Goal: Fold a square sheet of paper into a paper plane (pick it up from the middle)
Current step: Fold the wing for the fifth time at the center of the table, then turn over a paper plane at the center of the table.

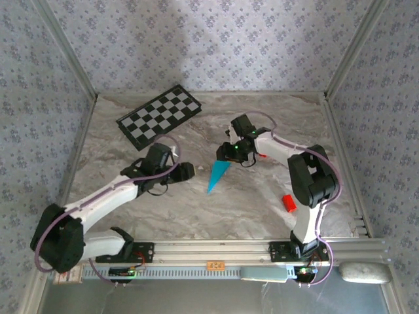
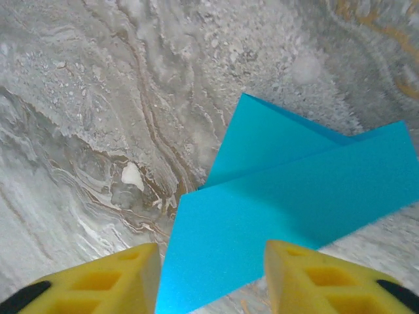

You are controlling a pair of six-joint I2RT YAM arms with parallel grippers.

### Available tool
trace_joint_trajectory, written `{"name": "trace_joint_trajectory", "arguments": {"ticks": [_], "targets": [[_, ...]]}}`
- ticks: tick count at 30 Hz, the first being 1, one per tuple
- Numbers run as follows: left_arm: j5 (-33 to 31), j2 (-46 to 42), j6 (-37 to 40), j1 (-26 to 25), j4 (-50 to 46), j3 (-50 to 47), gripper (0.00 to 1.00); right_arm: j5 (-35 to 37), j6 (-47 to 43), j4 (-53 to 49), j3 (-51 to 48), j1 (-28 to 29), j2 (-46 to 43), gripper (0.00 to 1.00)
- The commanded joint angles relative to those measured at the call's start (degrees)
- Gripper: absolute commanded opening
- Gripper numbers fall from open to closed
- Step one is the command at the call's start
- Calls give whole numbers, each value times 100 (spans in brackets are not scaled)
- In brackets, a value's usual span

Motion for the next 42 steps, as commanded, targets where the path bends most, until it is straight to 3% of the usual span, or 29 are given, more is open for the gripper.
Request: {"name": "trace_joint_trajectory", "arguments": {"ticks": [1,8,18,25,30,42], "targets": [[-687,-410,139,298,-704,67,71,1181,422,-750,210,260,-193,55],[-1428,-915,680,864,-1122,-28,99,2652,1467,-1343,596,908,11,66],[-1041,-1051,1088,1606,-1333,-191,100,3921,2534,-2681,2057,1704,1236,65],[-948,-1007,1161,1772,-1269,-263,100,3954,2608,-3159,2677,1831,1841,62],[-903,-935,1179,1833,-1256,-243,100,4041,2677,-3579,3032,1836,2182,54],[-827,-891,1170,1930,-1244,-258,100,4408,2881,-3853,3113,1892,2070,41]]}}
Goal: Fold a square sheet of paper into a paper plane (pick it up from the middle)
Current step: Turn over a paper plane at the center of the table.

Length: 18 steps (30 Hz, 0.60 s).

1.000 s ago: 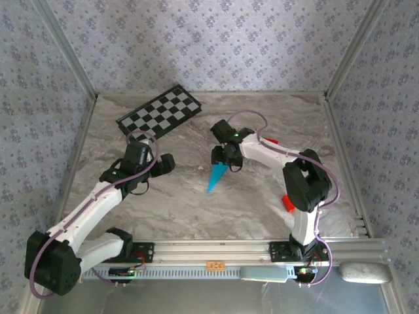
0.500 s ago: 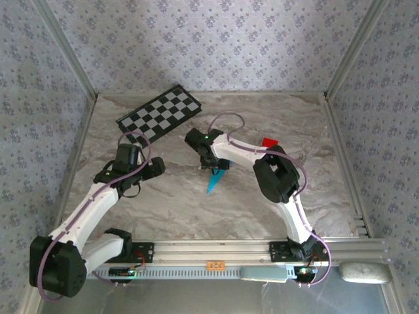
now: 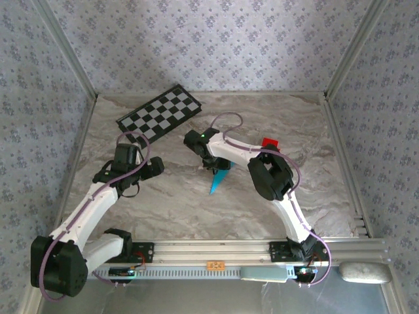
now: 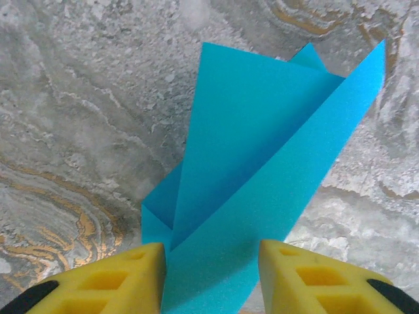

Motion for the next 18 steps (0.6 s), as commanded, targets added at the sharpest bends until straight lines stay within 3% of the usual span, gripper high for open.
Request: {"name": "trace_joint_trajectory", "arguments": {"ticks": [1,18], "targets": [[85,36,97,46,-30,-21,100,289,211,-322,117,60,-89,40],[191,146,97,90,-10,16,100,437,302,-322,-51,72,-368,17]]}}
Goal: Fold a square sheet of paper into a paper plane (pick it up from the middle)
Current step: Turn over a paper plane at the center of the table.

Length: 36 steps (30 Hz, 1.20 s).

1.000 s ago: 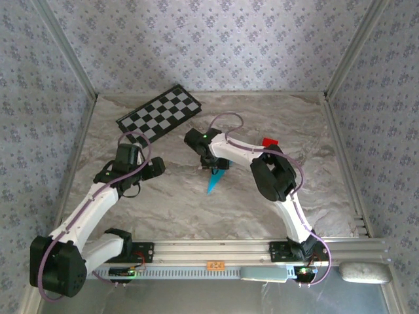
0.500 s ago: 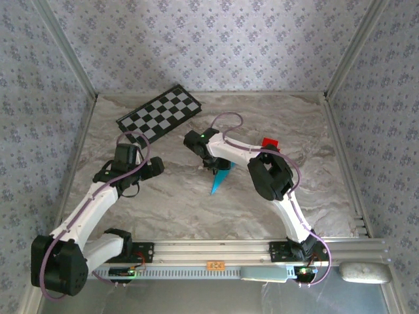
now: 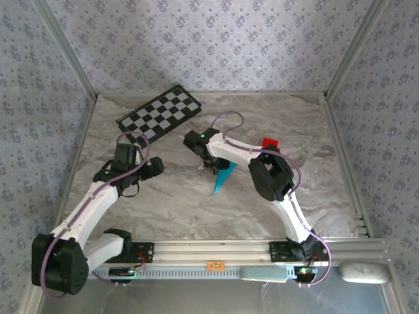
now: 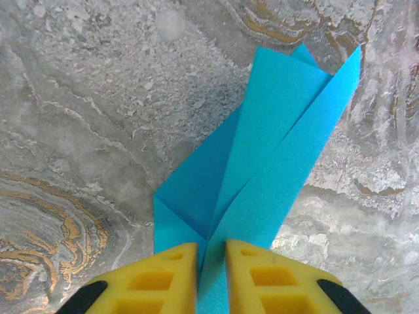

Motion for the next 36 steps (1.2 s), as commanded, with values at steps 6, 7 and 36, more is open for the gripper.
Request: {"name": "trace_joint_trajectory", "arguments": {"ticks": [6,7,36], "targets": [[163,75,89,55,2,38,100,281,41,-145,-82,49,-417,9],[171,86,88,60,-2,41,100,282,-12,-108,-86,53,-445,7],[1017,337,-776,200,594,-21,100,-4083,-2192,4574,-2022,-368,-1382,1]]}}
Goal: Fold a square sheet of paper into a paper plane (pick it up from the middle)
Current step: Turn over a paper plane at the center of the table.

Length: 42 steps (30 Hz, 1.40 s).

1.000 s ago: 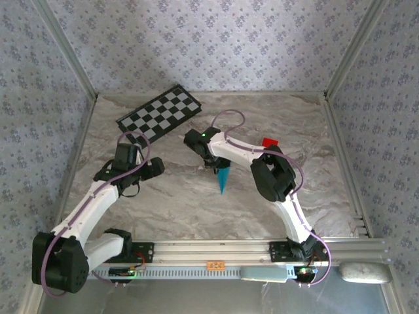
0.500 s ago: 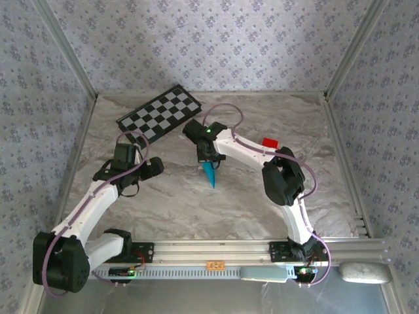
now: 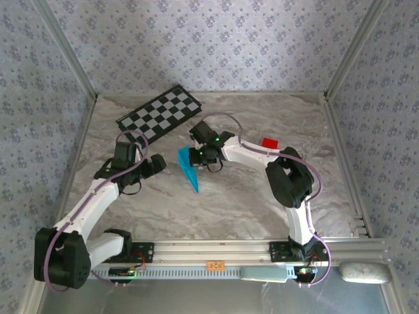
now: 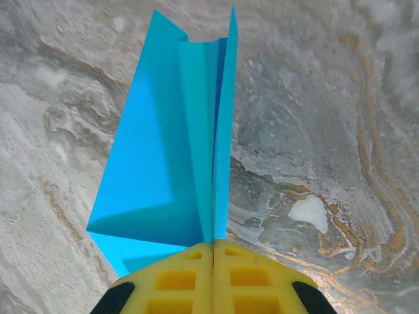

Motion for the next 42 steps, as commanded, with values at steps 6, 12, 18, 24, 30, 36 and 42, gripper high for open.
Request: {"name": "trace_joint_trajectory", "arguments": {"ticks": [6,12,18,24,30,36,42], "targets": [[1265,377,-673,28,1116,-258,98,-866,118,1507,-1112,-354,-330,1],[1685,776,-1147,-303,1993,-471,94,-995,147,1848,-1548,-546,-435,2],[1130,1394,-1220,-1013,1704,53,93,-1093,126,1899,-1592,-569,-491,2],[507,2206,-1442,-1586,1320,683,74,-1053,88,1730,-1509,-551,-518,3],[339,2818,-1464,-1730,1280,1074,47,-1071,86,1674,-1480,-552,-475,3],[471,3084,-1421,-1728,1380,1208,26,-1135,112,1647,-1463,-562,-448,5],[416,3194,-1143,-1713,1418,1209,5,-1489,130,1935,-1710,-756,-585,31]]}}
